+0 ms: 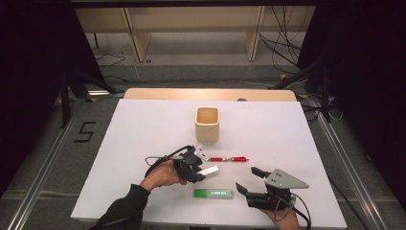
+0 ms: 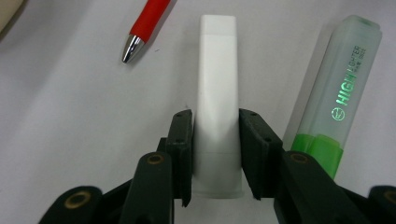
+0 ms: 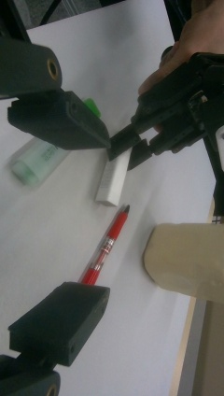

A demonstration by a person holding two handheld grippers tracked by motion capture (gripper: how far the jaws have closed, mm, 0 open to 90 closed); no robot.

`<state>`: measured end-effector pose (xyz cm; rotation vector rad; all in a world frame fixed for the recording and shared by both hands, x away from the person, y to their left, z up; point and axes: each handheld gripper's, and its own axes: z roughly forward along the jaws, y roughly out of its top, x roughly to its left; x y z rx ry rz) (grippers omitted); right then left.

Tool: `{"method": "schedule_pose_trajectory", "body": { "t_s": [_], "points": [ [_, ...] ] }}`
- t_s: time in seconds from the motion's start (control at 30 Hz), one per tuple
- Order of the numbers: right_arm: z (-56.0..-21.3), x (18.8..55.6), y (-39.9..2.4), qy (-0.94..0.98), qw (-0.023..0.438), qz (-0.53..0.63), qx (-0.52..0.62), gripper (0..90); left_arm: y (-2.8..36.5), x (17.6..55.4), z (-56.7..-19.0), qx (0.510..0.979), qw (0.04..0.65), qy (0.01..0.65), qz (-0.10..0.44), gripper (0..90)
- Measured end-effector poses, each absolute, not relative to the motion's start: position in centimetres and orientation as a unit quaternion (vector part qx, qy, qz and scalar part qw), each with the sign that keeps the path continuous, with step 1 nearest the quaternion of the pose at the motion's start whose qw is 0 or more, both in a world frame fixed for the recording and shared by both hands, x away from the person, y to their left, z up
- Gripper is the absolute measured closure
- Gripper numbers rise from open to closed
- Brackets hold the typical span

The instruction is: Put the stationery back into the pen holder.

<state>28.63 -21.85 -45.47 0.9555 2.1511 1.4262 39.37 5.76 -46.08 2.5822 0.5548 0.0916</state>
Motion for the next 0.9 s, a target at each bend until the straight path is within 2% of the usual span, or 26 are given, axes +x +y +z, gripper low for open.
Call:
{"method": "schedule_pose_trajectory", "body": {
  "t_s": [0.9],
  "points": [
    [-45.1, 27.7, -19.9, 0.792, 0.222, 0.484, 0.298, 24.3, 8.0, 38.4, -42.2, 0.940, 0.268, 0.211, -0.011, 67.1]
  ]
}}
